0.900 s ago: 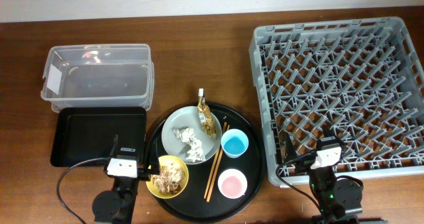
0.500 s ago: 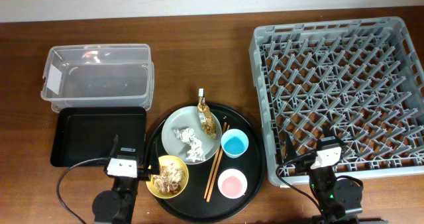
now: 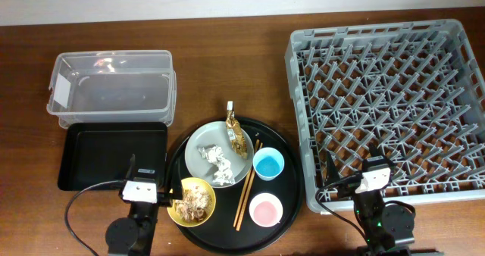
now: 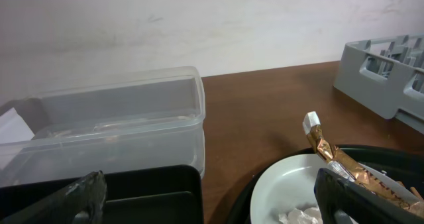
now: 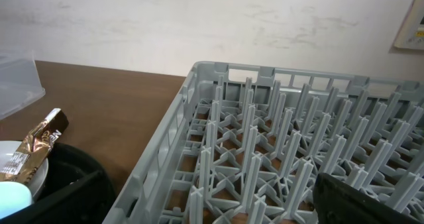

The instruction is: Sort waste into correct bins and load items into the dishwasher rack

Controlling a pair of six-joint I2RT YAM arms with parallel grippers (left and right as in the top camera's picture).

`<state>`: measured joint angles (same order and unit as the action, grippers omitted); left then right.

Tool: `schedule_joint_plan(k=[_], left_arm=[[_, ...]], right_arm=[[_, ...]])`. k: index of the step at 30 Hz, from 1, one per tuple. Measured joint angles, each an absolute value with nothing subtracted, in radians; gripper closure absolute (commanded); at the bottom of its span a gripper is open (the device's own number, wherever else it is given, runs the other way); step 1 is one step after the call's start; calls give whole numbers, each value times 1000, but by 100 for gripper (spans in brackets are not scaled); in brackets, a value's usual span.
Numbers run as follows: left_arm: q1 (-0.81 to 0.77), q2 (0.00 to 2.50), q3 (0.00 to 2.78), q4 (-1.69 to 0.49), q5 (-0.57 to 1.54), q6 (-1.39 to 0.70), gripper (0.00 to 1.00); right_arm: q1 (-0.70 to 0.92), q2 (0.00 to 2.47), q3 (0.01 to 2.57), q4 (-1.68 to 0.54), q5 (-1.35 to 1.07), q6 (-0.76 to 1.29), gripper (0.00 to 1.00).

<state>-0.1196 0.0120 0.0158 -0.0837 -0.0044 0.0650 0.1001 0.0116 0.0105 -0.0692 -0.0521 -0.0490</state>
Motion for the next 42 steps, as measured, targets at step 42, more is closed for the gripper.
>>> schedule_joint_plan(k=[42], left_arm=[[-120,1092,1010,-930,268,-1,1]], right_arm=[[100,745,885,-1074,-80,56,1]])
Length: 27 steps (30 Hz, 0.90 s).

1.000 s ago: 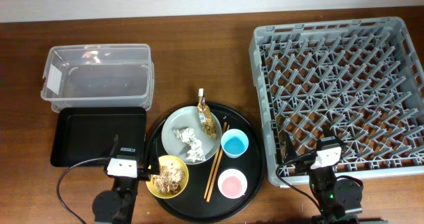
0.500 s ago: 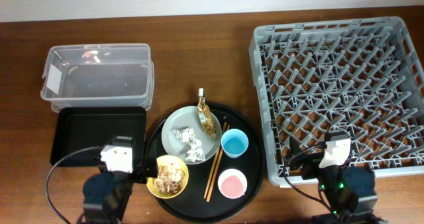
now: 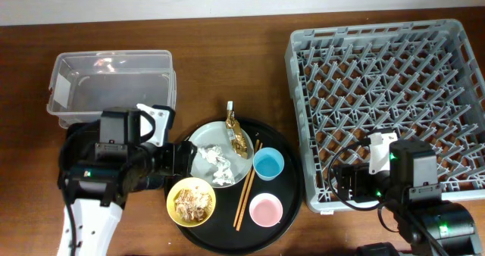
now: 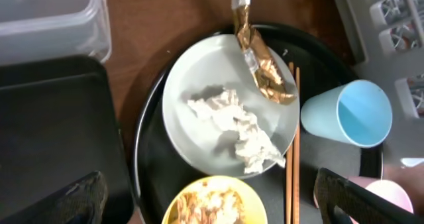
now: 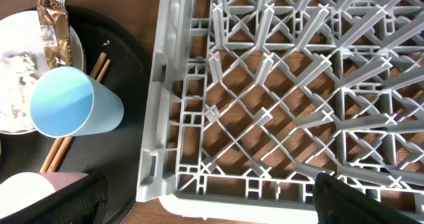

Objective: Sort waste into correct bins and load items into the dishwasher rack
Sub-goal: 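Grasp the white tissue on the grey plate with left gripper, drop into clear container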

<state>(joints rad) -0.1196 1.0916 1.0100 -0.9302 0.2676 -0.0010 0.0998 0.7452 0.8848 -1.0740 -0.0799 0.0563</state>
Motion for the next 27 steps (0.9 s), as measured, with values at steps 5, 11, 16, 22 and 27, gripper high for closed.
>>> schedule_joint_plan(k=[5,11,16,22,27], left_arm=[[-152,1225,1012,-825,289,-1,1],[-276,1502,1014,-744,235,-1,18],[-329,1711,1014,-693,199,-6,34],[-330,1757,1018,-660,183,-8,100],[-321,1746,1126,-726,175,-9,100]], right_arm=[[100,745,886,-1075,-80,57,1],[100,745,886,-1074,-80,57,1],[100,745,886,-1074,-84,57,1],[100,745,886,-1074,-84,57,1],[100,745,887,-1074,-84,57,1]])
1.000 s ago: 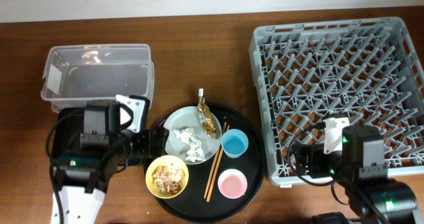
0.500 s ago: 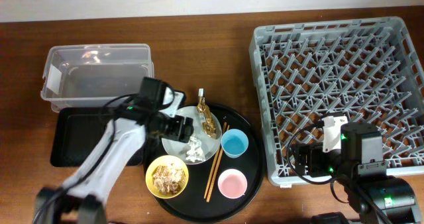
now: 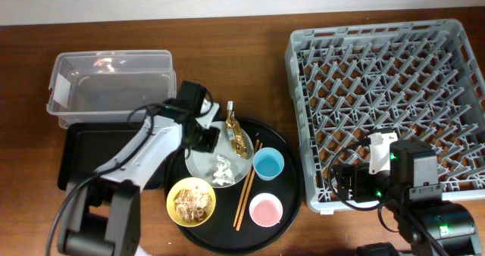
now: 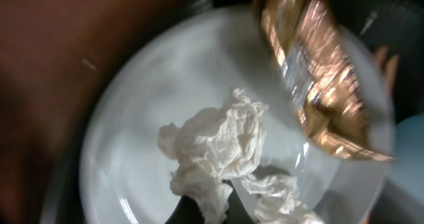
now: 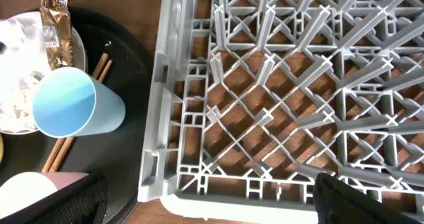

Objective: Sort waste into correct bins and load items into the dishwasher rack
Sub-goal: 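Grasp the white tissue on the grey plate with left gripper, drop into clear container, then grasp the gold wrapper with left gripper and drop it into clear container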

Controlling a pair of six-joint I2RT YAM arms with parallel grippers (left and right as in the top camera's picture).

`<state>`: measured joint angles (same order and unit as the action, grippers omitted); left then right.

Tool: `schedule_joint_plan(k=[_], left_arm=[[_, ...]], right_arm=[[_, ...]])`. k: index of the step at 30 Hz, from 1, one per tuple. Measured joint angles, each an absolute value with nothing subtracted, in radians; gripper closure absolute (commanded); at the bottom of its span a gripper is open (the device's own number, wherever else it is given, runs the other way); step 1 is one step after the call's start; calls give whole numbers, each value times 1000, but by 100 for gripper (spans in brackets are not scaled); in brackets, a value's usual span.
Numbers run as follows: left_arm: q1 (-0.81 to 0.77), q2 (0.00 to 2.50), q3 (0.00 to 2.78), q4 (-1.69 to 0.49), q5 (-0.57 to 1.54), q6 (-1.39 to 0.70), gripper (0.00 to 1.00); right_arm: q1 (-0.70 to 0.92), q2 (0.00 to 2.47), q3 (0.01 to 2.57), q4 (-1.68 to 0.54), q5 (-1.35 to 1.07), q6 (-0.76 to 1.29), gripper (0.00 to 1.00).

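Observation:
A white plate (image 3: 198,159) on the round black tray (image 3: 282,138) holds crumpled white tissue (image 4: 222,141) and a gold wrapper (image 4: 310,85). My left gripper (image 3: 204,137) is down on the plate's left part. In the left wrist view this gripper (image 4: 209,209) looks shut on the tissue, its dark fingers meeting at the bottom middle. The tray also carries a blue cup (image 3: 268,164), a pink cup (image 3: 266,210), a yellow bowl of food scraps (image 3: 191,201) and chopsticks (image 3: 246,186). My right gripper (image 5: 212,207) hangs open over the near left corner of the grey rack (image 3: 386,97).
A clear plastic bin (image 3: 112,85) stands at the back left, with a black rectangular bin (image 3: 91,161) in front of it. The left arm lies across the black bin's right side. The rack fills the right half of the table.
My left gripper was open above the tray's left side. Now it is low on the plate and shut on the tissue. The right arm has hardly moved.
Both arms first sat low at the table's front edge, their cameras looking level across it. Then both were raised, open and looking down, the left over the plate and the right over the rack's corner. Now the left grips the tissue on the plate.

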<state>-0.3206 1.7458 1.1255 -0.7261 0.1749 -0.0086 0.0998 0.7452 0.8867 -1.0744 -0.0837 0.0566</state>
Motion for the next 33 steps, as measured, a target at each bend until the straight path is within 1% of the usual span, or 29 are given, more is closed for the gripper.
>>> schedule_joint_plan(k=[3,6,7,8,9,10,12,13,15,18,19,20,22,24,28,30,33], left_arm=[[-259,1651,1211,-754,135,-8,100],[-134,1541,1254,-712,80,-8,99],[-88,1524,1256,-690,65,-9,95],[-47,1524,1256,-680,54,-9,83],[-12,1531,1256,-659,47,-8,64],[21,1540,1256,-632,40,-10,51],[54,1562,1256,-607,33,-12,38],[56,1571,1256,-607,33,-13,35],[54,1576,1256,-614,50,-14,36],[27,1561,1259,-775,153,-16,35],[1,1557,1259,-825,181,-15,35],[-58,1554,1256,-900,220,-15,35],[-130,1553,1240,-933,239,-15,35],[-276,1551,1163,-927,252,-15,35],[-442,1548,1008,-836,227,-15,35],[-481,1548,934,-762,224,-15,36],[-495,1548,830,-645,220,-16,36]], right_arm=[[100,745,887,-1074,-84,57,1],[100,745,887,-1074,-84,57,1],[100,745,887,-1074,-84,57,1],[100,745,887,-1074,-84,57,1],[100,745,887,-1075,-84,57,1],[100,745,887,-1075,-84,57,1],[100,745,887,-1075,-84,57,1],[100,745,887,-1074,-84,57,1],[100,745,887,-1074,-84,57,1],[100,745,889,-1074,-84,57,1],[100,745,889,-1076,-84,57,1],[100,745,890,-1076,-84,57,1],[100,745,890,-1077,-87,57,1],[100,745,890,-1078,-88,57,1],[100,745,892,-1079,-88,57,2],[100,745,892,-1077,-88,57,1],[100,745,894,-1083,-88,57,1]])
